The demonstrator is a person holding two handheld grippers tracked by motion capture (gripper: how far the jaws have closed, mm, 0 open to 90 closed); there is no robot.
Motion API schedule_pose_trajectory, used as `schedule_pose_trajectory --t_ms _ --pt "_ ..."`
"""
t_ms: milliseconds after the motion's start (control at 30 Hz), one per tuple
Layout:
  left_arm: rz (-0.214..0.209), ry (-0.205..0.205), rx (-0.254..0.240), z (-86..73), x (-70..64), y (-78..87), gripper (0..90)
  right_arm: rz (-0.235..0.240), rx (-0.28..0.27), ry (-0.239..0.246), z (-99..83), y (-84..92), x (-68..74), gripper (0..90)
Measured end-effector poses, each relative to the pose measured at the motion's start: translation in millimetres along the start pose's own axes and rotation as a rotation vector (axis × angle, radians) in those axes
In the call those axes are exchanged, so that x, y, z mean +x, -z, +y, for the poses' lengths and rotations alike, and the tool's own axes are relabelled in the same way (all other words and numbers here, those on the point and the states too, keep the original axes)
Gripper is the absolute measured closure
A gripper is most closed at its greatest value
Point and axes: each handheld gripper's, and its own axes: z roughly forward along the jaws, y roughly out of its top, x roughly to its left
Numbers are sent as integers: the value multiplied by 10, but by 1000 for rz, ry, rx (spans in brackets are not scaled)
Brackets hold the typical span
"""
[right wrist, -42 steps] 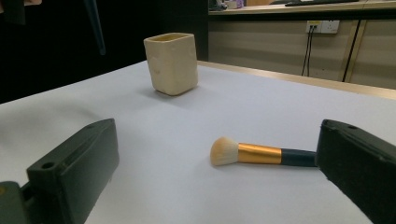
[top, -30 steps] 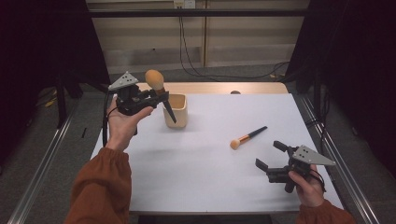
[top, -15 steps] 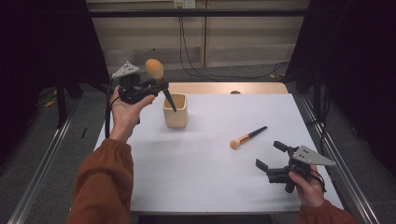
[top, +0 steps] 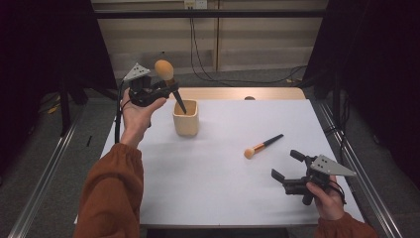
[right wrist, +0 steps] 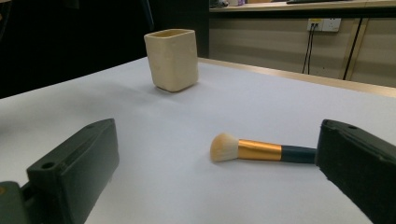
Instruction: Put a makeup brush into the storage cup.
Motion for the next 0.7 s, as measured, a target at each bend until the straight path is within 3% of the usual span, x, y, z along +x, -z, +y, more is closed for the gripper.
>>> schedule_pose_trajectory --t_ms 167,333,700 --pt "40 -32 -4 -32 33 -59 636 1 1 0 -2 -2 0 0" --pt "46 -43 13 -84 43 -126 636 3 2 2 -6 -3 -3 0" --pt "61 -36 35 -187 86 -167 635 -3 -1 5 -7 9 0 0"
